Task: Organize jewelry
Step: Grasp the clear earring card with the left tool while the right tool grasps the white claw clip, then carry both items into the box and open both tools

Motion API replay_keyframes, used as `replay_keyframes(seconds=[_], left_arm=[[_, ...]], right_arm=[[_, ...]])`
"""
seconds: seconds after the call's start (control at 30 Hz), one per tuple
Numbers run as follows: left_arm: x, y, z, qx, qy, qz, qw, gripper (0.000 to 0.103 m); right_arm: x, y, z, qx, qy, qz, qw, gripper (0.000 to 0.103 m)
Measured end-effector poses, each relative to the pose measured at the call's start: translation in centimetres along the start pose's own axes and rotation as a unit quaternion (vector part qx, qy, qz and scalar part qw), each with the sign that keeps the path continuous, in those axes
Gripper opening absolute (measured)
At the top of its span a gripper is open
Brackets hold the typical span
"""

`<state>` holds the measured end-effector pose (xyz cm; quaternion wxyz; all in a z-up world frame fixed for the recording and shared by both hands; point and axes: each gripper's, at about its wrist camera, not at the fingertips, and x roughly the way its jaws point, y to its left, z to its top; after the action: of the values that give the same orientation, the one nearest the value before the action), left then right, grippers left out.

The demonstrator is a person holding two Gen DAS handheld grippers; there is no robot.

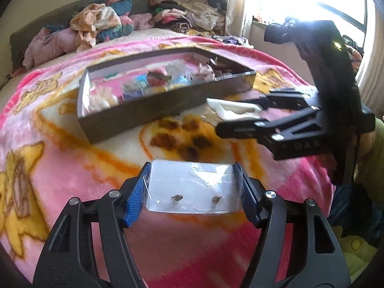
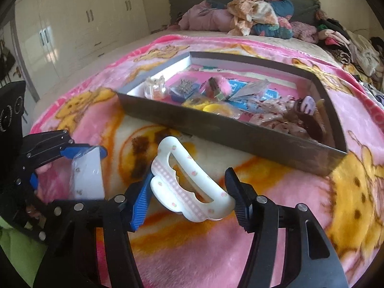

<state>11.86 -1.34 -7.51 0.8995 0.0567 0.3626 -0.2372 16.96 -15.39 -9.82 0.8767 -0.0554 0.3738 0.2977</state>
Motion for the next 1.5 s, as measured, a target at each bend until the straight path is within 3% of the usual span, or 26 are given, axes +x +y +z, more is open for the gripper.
replay_keyframes(seconds=[0.33, 0.4, 0.63, 1.5], left_arm=[[-0.6, 0.9, 3.6, -0.010, -0.040, 0.021, 0.9989, 0.058], [-0.5, 1.3, 4.4, -0.013, -0.047, 0.027, 0.9985, 0.058], [0.0, 2.5, 7.0, -0.021, -0.069, 0.041, 0.9966, 0.058], [5.5, 3.9, 10.4, -0.033, -0.063, 0.056, 0.9959, 0.058]], right_arm=[[-4.2, -1.8, 0.7, 0.053, -0.045, -0.020, 0.997, 0.056], [-4.7, -2.2, 1.0, 0.059, -0.052, -0.022, 0.997, 0.050], [-4.9, -3.1, 2.0, 0.063, -0.059, -0.043, 0.995, 0.050], [-2.8, -7.6, 5.8, 0.107, -0.067, -0.075, 0.989, 0.050]])
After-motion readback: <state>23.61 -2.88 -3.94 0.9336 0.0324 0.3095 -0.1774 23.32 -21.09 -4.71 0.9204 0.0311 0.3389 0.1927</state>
